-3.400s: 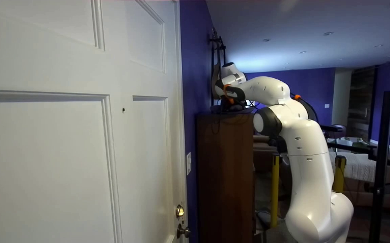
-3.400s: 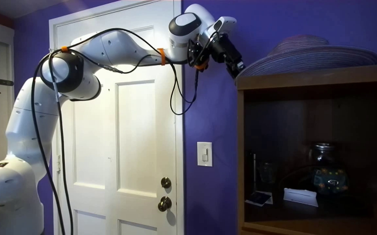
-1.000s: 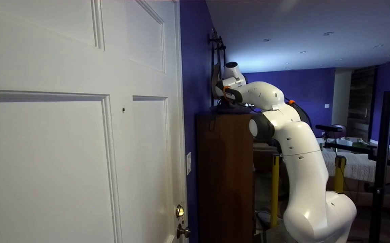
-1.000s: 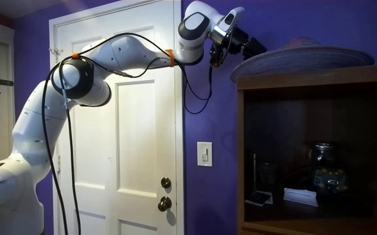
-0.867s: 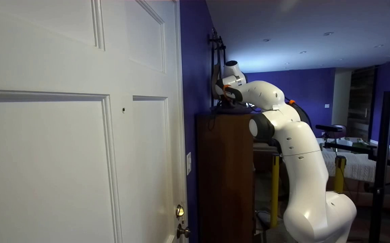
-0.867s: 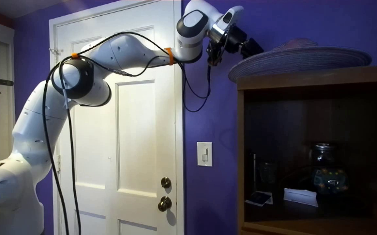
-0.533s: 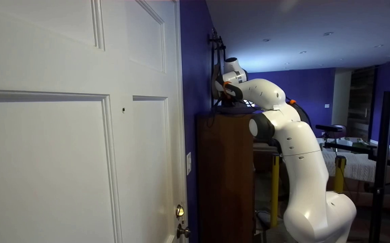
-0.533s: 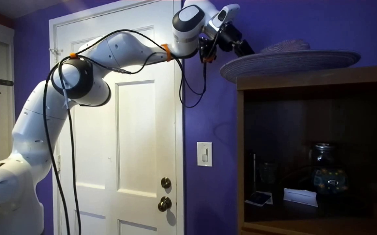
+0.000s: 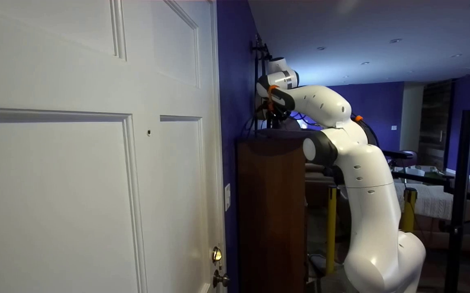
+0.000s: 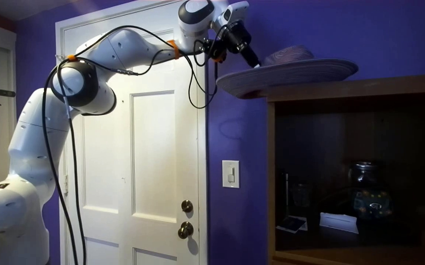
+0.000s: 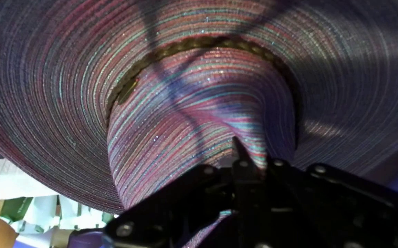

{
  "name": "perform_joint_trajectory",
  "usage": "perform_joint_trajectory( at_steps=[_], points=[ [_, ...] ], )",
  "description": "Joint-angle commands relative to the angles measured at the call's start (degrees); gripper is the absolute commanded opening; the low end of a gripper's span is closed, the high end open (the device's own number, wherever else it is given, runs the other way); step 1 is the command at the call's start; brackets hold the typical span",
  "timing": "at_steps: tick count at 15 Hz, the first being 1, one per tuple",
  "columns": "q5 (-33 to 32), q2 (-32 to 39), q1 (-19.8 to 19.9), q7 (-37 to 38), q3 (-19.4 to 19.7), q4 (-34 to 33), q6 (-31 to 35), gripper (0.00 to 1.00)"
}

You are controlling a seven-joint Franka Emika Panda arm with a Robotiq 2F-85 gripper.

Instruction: Remove the hat from on top of the cabinet and hang it on the door

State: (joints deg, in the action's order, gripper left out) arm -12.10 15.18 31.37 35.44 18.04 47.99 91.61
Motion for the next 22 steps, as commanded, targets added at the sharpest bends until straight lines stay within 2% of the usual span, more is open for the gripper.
perform_joint_trajectory(
  at_steps=[1,3,10,11,13,16,17,22],
  points=[
    [0.2,-5.3,-3.4,8.8,-0.8,5.3,-1.7,0.01],
    [0.4,-7.4,-5.1,12.9,-1.2,7.8,-1.8,0.01],
    [-1.0,-17.1,-10.2,26.2,-3.1,25.0,9.4,0.01],
    [-0.2,-11.3,-9.0,22.0,-2.3,16.2,5.5,0.04],
    [-0.2,-13.4,-9.6,23.8,-2.6,19.7,7.3,0.04],
    [-0.2,-14.8,-9.7,24.0,-2.7,21.6,7.7,0.04],
    [-0.2,-15.0,-9.7,24.0,-2.7,21.9,7.8,0.01],
    [0.1,-23.3,-11.6,26.2,-5.1,31.0,10.8,0.01]
  ],
)
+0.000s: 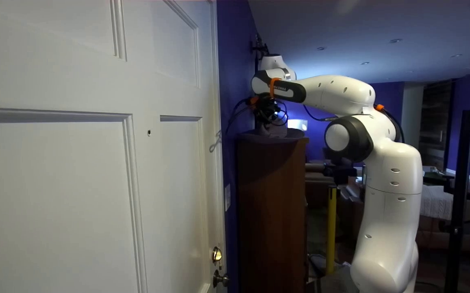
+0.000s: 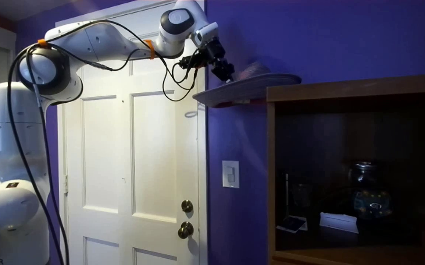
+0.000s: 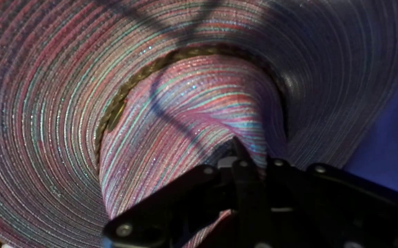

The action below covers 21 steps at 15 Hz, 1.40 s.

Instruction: Remove the hat from on top of the cabinet and hang it on the door

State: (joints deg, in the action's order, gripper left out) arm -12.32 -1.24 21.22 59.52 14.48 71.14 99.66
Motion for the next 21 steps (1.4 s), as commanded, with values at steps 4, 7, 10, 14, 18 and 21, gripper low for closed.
perform_joint_trajectory(
  at_steps=[4,7,10,14,18,21],
  points=[
    [1.5,-14.8,-2.4,1.0,-2.9,18.4,8.8,0.01],
    [1.0,-19.8,-2.8,-0.2,-3.2,26.6,17.6,0.01],
    [1.4,-24.3,-3.0,-0.4,-3.7,34.8,24.4,0.01],
    [2.9,-27.9,-2.9,0.4,-5.5,41.4,22.7,0.01],
    [2.1,-25.7,-1.9,-0.5,-6.0,39.5,21.2,0.04],
    [2.1,-26.1,-1.8,-0.5,-6.1,39.8,21.2,0.04]
  ],
)
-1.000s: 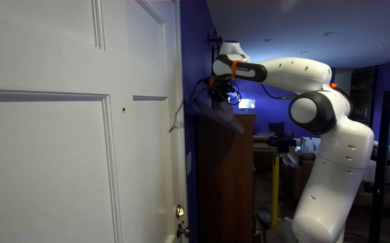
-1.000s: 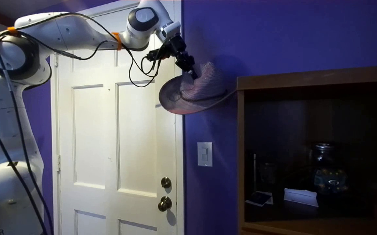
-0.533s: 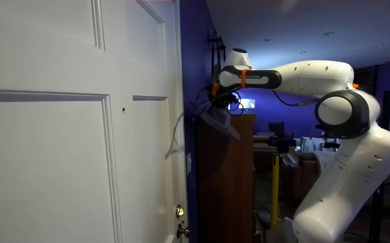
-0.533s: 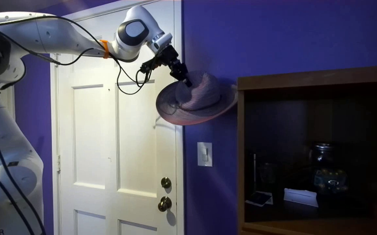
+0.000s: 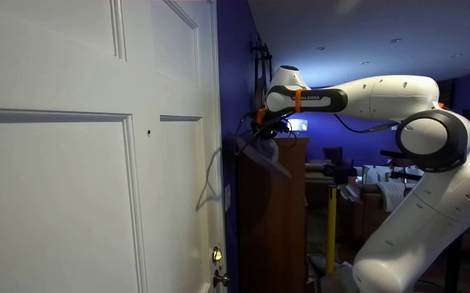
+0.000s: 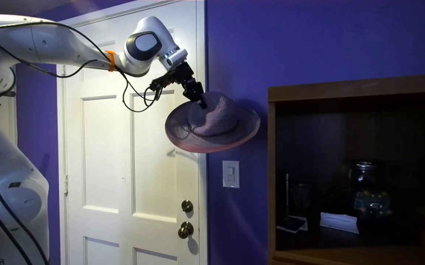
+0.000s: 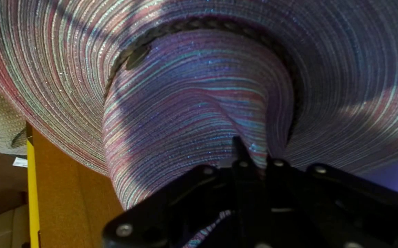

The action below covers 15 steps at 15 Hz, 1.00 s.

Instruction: Remove the hat from on top of the cabinet and hang it on the door

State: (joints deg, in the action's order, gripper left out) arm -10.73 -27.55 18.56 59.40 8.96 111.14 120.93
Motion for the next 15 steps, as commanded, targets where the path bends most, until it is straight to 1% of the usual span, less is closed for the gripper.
perform_joint_trajectory(
  at_steps=[1,2,6,10,14,15],
  points=[
    [0.5,0.2,0.8,-0.4,-0.6,-0.2,-0.1,0.01],
    [2.2,-0.9,-0.3,-1.0,-0.6,0.8,-0.7,0.01],
    [3.6,-5.1,-1.9,0.3,-4.4,4.2,-5.8,0.01],
    [4.4,-9.5,-3.2,4.6,-8.9,8.0,-10.0,0.01],
    [5.1,-14.1,-4.5,10.7,-12.9,15.0,-4.5,0.01],
    [5.5,-14.6,-4.8,12.7,-14.0,16.0,-4.4,0.01]
  ],
)
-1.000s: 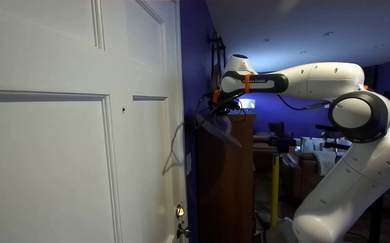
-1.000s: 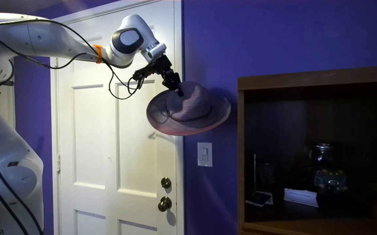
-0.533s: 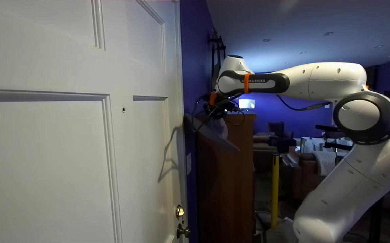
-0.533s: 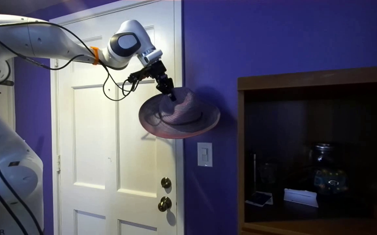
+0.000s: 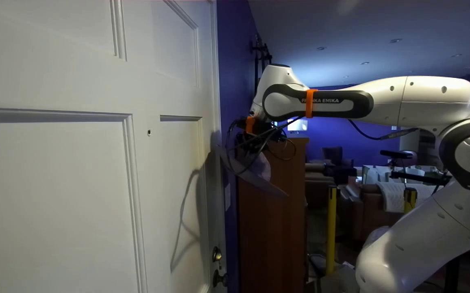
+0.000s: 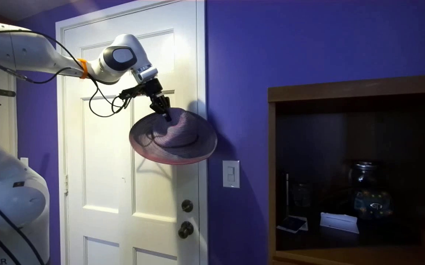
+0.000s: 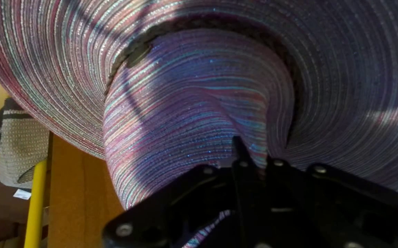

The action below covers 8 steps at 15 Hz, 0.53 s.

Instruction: Remove the hat from on top of the cabinet and hang it on the door

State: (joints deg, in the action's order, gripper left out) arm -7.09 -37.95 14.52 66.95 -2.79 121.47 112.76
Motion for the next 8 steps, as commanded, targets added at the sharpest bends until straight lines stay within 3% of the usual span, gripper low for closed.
perform_joint_trajectory(
  at_steps=[1,2,3,8],
  points=[
    [2.3,-4.7,-1.0,7.4,-3.3,7.0,4.1,0.01],
    [2.9,-4.8,-1.2,9.9,-4.2,7.8,3.7,0.01],
    [0.8,-2.3,-1.1,6.0,-2.8,4.3,1.7,0.04],
    [1.1,-3.0,-1.6,9.3,-4.2,6.5,2.1,0.04]
  ],
)
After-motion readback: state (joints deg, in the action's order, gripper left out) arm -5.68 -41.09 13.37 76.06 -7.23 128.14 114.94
